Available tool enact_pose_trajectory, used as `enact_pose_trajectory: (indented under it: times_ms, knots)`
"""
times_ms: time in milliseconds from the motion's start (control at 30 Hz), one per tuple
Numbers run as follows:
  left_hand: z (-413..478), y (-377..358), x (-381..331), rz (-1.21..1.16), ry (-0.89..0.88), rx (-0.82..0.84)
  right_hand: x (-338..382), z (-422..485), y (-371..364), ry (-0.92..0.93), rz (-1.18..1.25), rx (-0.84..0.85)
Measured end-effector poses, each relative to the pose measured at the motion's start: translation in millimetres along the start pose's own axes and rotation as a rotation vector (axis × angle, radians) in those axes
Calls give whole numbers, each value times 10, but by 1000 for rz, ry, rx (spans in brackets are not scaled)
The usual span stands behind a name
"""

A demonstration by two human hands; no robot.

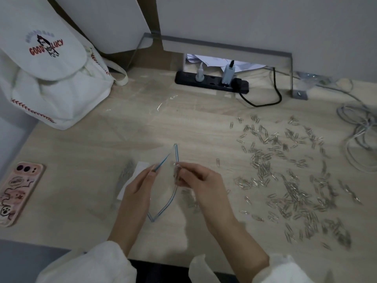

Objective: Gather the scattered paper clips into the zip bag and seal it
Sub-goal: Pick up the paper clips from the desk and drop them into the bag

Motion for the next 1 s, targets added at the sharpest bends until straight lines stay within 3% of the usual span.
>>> enact_pose_trajectory:
  times_ms: [100, 167, 233, 300, 367, 500, 567, 700, 1000]
  knots:
    - [-28, -28, -25, -13, -17, -1, -22, -80, -231, 78, -301, 148]
    - [-35, 9, -38, -19, -37, -23, -51, -121, -276, 111, -360, 227]
    - [-39, 60, -38, -41, -39, -47, 30, -109, -117, 165, -309, 161]
    - [-50, 104, -39, -70, -37, -58, 28, -39, 252, 205, -321, -8]
    - [-67, 105, -48, -75, -40, -51, -99, 38, 661, 200, -543, -134]
    - [-70, 100, -45, -65, -43, -57, -741, 103, 1105, -47, -1015, -80]
    - [-73, 99, -44, -59, -45, -65, -902, 78, 1084, -94, -1072, -60]
    - [-84, 124, -19, -66, -44, -69, -973, 77, 847, -20, -1144, -58]
    - [-67, 209, -33, -103, -23, -87, -1029, 163, 619, 19, -1123, 63]
Point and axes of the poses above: each hand's wrist, its own z-axis towards the middle knuckle, its own y-axis out of the back of the hand, x = y × z, the point moved 9 cm from there along z, towards the middle knuckle, and after that the axes turned 7 degrees about y, right-handed, at the moved point
